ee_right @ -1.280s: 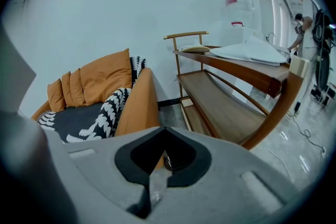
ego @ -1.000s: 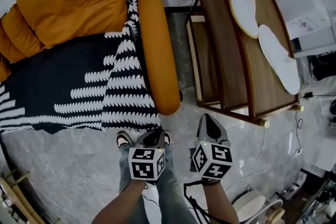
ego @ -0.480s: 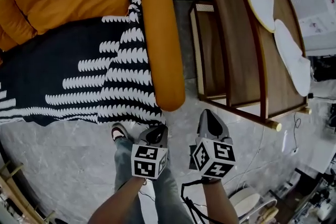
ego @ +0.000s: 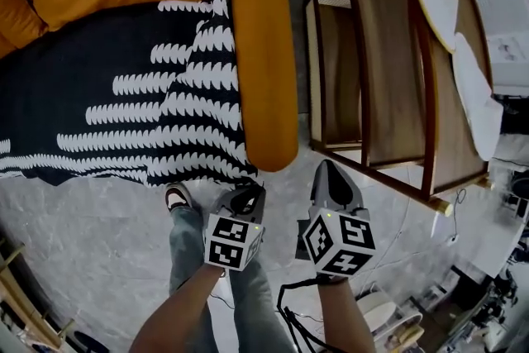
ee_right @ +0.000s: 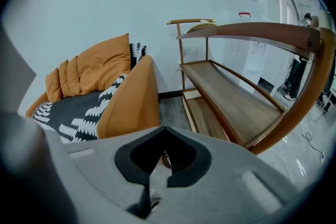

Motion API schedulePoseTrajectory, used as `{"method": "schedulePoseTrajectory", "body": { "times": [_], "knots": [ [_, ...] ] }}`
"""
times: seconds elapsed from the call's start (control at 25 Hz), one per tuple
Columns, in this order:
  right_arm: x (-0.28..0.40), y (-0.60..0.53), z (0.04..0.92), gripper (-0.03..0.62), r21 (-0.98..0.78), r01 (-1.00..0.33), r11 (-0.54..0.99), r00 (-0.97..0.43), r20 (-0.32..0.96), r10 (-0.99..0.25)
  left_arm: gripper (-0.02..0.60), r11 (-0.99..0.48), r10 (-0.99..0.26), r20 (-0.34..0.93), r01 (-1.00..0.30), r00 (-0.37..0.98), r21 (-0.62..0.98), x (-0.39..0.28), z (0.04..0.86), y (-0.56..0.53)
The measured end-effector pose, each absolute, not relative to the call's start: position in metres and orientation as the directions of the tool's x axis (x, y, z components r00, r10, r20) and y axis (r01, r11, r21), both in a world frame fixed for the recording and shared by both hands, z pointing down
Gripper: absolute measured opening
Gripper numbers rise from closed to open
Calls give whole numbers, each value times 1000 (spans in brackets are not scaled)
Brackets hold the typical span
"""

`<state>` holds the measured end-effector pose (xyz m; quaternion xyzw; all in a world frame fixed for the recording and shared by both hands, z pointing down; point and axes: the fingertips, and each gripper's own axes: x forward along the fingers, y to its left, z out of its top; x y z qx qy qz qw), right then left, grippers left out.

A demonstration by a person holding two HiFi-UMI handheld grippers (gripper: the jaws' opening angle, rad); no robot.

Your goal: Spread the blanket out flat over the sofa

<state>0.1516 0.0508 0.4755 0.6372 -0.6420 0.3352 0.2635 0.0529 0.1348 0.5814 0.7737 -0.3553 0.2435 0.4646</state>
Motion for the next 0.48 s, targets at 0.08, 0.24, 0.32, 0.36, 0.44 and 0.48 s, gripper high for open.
{"method": "schedulePoseTrajectory", "body": {
  "times": [0.08,0.24,0.32,0.36,0.44,0.48],
  "knots": [
    [151,46,477,5,-95,-995,-33,-52,766,-641,15,-319,-318,705,-772,634,550,53,587,132],
    [150,41,479,5,-98,-995,-29,-57,769,-636,15,-320,-299,700,-759,648,567,52,597,131],
    [150,40,480,5,-101,-995,-28,-61,771,-634,15,-324,-292,698,-754,654,571,53,600,130],
    [151,39,480,5,-102,-994,-27,-62,771,-634,14,-326,-291,696,-752,656,573,54,602,129],
    [152,38,481,5,-102,-994,-26,-63,770,-635,14,-310,-292,690,-748,662,586,54,606,127],
    [153,39,481,5,-102,-994,-26,-62,769,-636,15,-292,-293,686,-746,666,599,54,609,126]
  ]
}}
